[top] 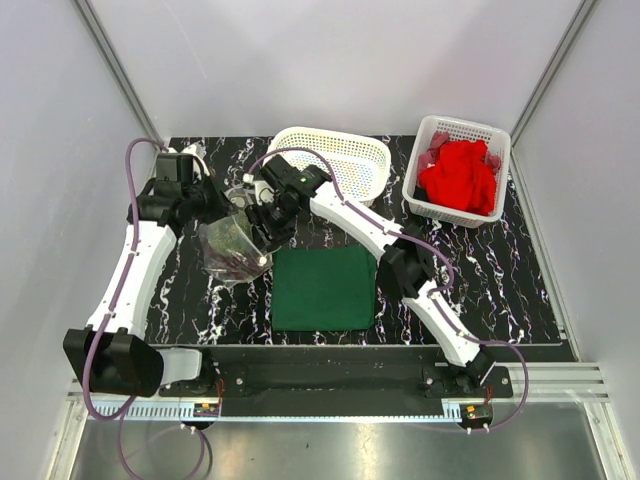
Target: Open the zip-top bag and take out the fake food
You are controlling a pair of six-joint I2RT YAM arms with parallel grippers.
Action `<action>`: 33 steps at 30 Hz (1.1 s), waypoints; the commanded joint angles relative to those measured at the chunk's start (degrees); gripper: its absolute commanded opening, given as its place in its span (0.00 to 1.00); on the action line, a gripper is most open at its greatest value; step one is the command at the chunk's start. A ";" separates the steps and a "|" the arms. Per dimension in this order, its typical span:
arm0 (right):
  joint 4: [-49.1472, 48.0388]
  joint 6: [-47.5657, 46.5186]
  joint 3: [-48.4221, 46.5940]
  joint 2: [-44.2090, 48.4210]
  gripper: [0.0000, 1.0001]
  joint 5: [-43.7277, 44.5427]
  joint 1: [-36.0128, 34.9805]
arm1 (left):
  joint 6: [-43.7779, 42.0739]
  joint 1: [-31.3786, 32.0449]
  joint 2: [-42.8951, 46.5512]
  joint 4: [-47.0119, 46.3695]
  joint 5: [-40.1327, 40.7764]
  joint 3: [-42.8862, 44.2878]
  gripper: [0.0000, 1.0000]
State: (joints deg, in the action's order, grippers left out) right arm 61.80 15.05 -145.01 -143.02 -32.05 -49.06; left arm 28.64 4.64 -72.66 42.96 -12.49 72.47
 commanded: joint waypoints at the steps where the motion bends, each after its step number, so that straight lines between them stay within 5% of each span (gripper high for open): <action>1: -0.72 -1.78 0.51 -1.38 0.57 2.16 -0.60 | 1.24 0.10 -0.28 -4.46 -2.88 -0.04 0.00; 10: 4.47 -1.78 4.20 0.37 0.70 16.32 0.98 | 0.01 0.10 -0.64 -4.11 -0.96 1.18 0.00; 24: -9.68 8.15 -1.85 5.39 0.80 9.30 2.21 | 0.54 0.10 0.41 -3.94 -3.77 0.75 0.00; 33: -17.67 16.23 2.97 6.44 0.81 7.45 3.53 | 1.32 0.19 1.38 -3.85 -4.74 0.40 0.00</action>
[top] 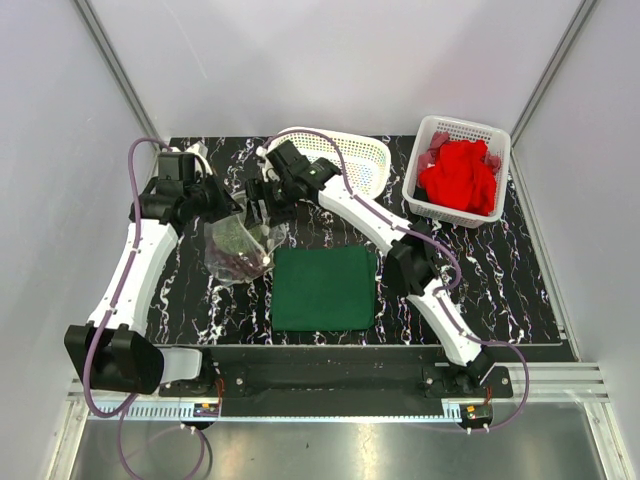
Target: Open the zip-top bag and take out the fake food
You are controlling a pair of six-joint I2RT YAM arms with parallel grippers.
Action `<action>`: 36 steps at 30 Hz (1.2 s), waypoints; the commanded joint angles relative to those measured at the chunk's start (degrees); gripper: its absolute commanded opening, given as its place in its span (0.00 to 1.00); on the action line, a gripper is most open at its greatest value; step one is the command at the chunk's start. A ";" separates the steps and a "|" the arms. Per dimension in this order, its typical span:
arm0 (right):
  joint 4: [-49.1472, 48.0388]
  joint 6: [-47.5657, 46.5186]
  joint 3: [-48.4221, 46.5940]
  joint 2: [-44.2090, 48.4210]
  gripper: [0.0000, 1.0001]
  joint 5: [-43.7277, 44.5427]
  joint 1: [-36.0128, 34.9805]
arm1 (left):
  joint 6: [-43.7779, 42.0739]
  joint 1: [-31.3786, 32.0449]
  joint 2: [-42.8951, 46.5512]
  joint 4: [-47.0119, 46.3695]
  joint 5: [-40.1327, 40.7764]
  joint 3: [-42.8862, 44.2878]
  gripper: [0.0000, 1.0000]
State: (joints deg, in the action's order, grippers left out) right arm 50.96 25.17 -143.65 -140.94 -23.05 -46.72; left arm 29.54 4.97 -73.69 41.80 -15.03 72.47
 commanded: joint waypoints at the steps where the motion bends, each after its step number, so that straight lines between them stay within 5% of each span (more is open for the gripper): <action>1: -7.80 6.56 1.71 4.19 0.81 -2.43 1.28 | 0.61 -0.14 2.41 -2.78 -2.11 0.57 0.00; 5: -7.89 3.59 5.04 5.85 0.71 -7.35 1.02 | 0.26 -0.14 2.06 -2.60 -1.58 0.83 0.00; 7: -9.47 2.26 9.96 7.34 0.49 -9.03 0.58 | 0.69 -0.14 2.06 -2.78 -1.32 0.92 0.00; 13: -15.79 1.90 21.56 9.72 0.38 -12.28 0.23 | 1.57 -0.14 1.36 -3.04 -0.97 1.36 0.00; 36: -20.37 -0.55 26.41 5.86 0.73 -18.44 -0.92 | 2.54 1.62 -0.93 -4.97 2.54 -1.10 0.00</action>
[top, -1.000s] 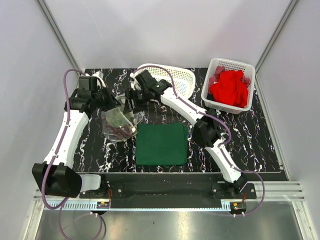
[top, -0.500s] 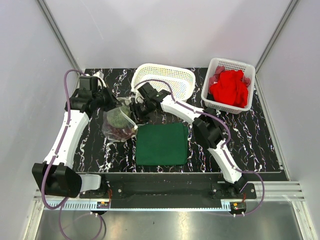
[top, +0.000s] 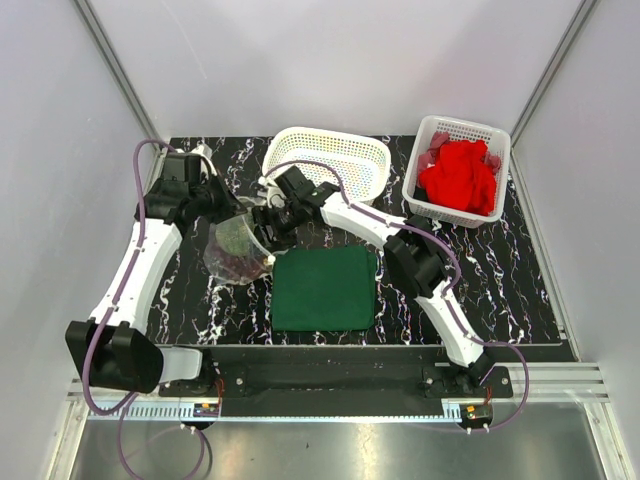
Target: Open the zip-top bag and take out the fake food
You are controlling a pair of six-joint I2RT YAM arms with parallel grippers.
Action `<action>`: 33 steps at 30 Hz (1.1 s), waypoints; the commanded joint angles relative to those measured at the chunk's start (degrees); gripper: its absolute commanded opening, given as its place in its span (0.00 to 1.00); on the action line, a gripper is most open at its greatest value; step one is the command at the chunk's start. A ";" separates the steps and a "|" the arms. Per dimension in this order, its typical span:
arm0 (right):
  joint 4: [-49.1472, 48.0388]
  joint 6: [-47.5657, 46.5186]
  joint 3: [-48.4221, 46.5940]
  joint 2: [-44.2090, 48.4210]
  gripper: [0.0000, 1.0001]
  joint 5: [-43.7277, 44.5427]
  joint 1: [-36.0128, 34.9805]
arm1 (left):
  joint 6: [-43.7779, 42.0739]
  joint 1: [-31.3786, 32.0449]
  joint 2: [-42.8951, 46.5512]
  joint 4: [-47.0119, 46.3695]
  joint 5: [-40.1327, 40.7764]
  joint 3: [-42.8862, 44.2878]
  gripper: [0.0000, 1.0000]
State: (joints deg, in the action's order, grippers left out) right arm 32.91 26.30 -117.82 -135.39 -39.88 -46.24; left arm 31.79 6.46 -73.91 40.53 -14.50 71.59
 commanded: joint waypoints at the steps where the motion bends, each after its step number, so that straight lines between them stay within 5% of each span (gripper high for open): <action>1: -2.49 -1.87 0.57 -0.04 0.73 -1.61 -1.57 | 0.29 0.13 -0.80 -3.88 2.28 -0.49 0.00; 23: -8.19 -0.74 3.47 -3.22 0.69 0.15 -3.07 | 0.90 0.13 -1.50 -5.47 7.03 -2.42 0.00; 27: -14.61 1.99 7.15 -2.25 0.63 -3.44 -3.07 | 1.17 0.13 -0.97 -5.47 7.38 -2.77 0.00; 33: -16.73 4.37 8.39 -0.05 0.34 -2.58 -2.98 | 0.91 0.13 -0.89 -5.38 7.47 -2.51 0.00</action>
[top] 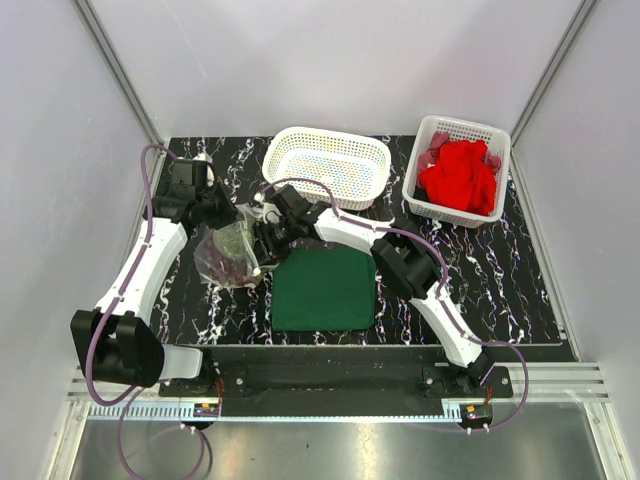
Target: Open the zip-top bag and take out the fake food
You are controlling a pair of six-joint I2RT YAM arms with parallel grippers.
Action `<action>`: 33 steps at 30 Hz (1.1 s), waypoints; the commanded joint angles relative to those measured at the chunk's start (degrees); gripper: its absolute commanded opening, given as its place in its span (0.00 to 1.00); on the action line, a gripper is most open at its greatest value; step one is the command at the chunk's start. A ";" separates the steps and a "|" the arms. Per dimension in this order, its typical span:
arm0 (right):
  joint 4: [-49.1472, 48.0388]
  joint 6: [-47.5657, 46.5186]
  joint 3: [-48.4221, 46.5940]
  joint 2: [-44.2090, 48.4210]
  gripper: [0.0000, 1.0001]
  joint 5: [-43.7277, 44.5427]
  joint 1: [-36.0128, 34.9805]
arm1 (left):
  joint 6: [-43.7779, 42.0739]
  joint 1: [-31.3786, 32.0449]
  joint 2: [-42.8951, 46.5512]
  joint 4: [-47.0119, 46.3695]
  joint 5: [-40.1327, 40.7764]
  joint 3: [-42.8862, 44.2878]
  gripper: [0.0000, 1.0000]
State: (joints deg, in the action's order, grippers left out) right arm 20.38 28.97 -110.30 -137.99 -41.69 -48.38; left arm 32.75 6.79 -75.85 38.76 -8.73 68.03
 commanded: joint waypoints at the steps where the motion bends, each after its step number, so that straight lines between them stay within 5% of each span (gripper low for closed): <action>1: -4.38 1.62 1.23 3.34 0.28 -0.24 -0.75 | -0.41 -0.19 1.15 -3.26 1.96 1.23 0.00; 8: -1.06 1.18 1.15 8.52 0.02 2.84 1.00 | -2.08 -0.37 2.55 -2.20 2.58 0.97 0.00; 11: 0.62 0.39 -0.09 10.11 0.00 3.02 1.36 | -2.69 -0.54 4.13 -2.11 2.58 0.09 0.00; 19: 1.06 1.52 -1.67 10.73 0.09 4.42 1.88 | 2.13 -0.81 3.44 -3.61 -2.60 2.71 0.00; 33: 1.77 19.00 -17.74 4.23 0.21 11.89 6.02 | 1.26 -0.72 4.14 -1.94 -4.71 3.34 0.00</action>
State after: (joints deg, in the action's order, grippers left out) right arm 23.22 40.97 -121.05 -131.59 -33.36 -41.74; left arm 33.58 6.17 -73.28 39.48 -10.17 71.13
